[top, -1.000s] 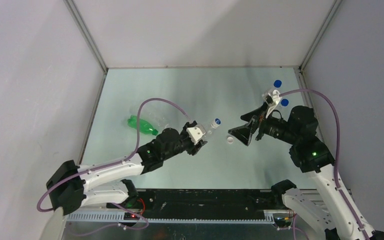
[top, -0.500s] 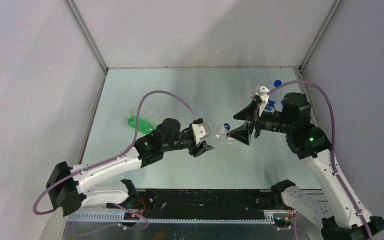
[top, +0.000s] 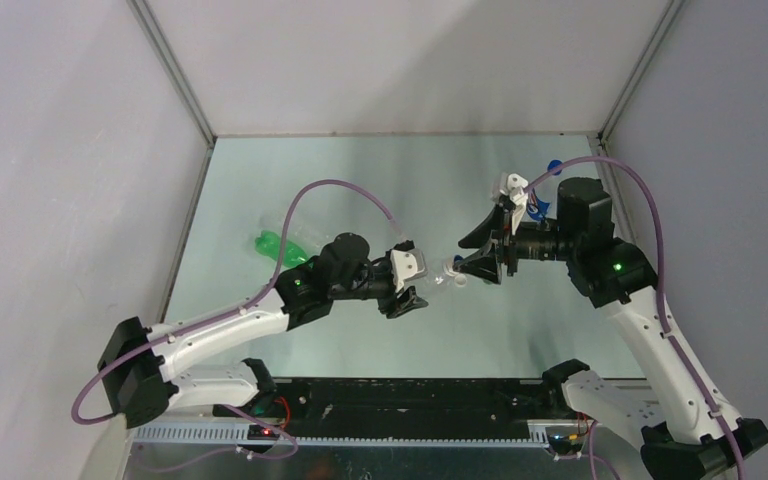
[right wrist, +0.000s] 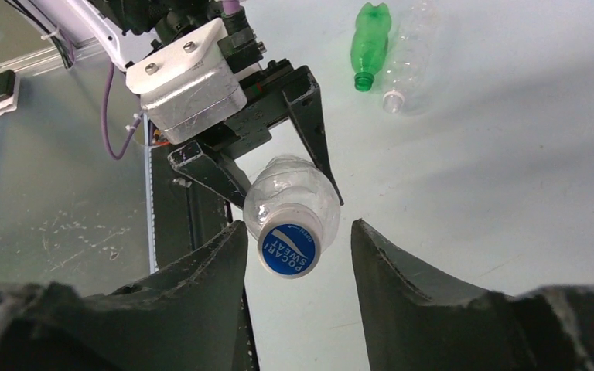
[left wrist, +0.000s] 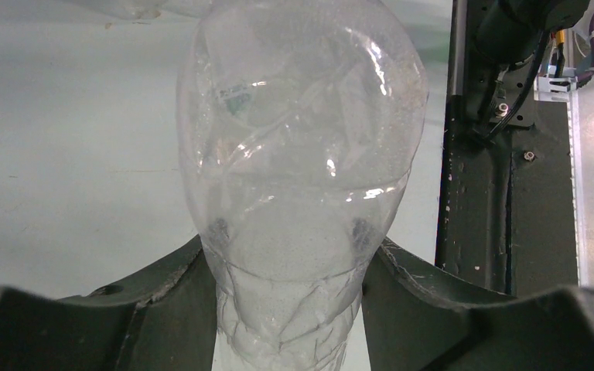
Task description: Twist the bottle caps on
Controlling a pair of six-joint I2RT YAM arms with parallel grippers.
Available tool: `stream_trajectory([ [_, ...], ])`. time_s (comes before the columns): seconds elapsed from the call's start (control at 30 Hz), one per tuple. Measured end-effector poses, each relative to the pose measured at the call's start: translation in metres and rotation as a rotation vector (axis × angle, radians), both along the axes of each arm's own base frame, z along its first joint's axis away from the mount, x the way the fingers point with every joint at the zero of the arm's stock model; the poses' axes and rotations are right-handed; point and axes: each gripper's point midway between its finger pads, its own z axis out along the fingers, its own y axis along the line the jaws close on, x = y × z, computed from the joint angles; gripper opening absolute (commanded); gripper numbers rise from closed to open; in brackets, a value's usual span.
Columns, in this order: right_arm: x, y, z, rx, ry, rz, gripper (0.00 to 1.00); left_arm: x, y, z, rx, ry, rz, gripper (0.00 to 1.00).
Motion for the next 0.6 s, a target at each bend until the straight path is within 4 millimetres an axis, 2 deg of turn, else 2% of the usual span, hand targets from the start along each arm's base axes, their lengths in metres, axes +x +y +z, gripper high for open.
stream_trajectory([
  [0.23, -0.005, 0.001, -0.006, -0.019, 0.015, 0.018, 0.48, -0.001, -0.001, -0.001, 0.001, 0.003, -0.004, 0.38],
  [0.37, -0.006, 0.002, -0.009, -0.027, 0.027, 0.026, 0.40, -0.001, -0.001, -0.001, 0.000, 0.004, -0.007, 0.38],
  [0.57, -0.006, 0.004, -0.014, -0.045, 0.046, 0.020, 0.20, 0.000, 0.000, -0.002, 0.006, 0.006, -0.002, 0.37],
  [0.6, -0.005, 0.005, -0.014, -0.050, 0.049, 0.016, 0.12, 0.001, 0.001, -0.002, 0.009, 0.004, 0.007, 0.37],
])
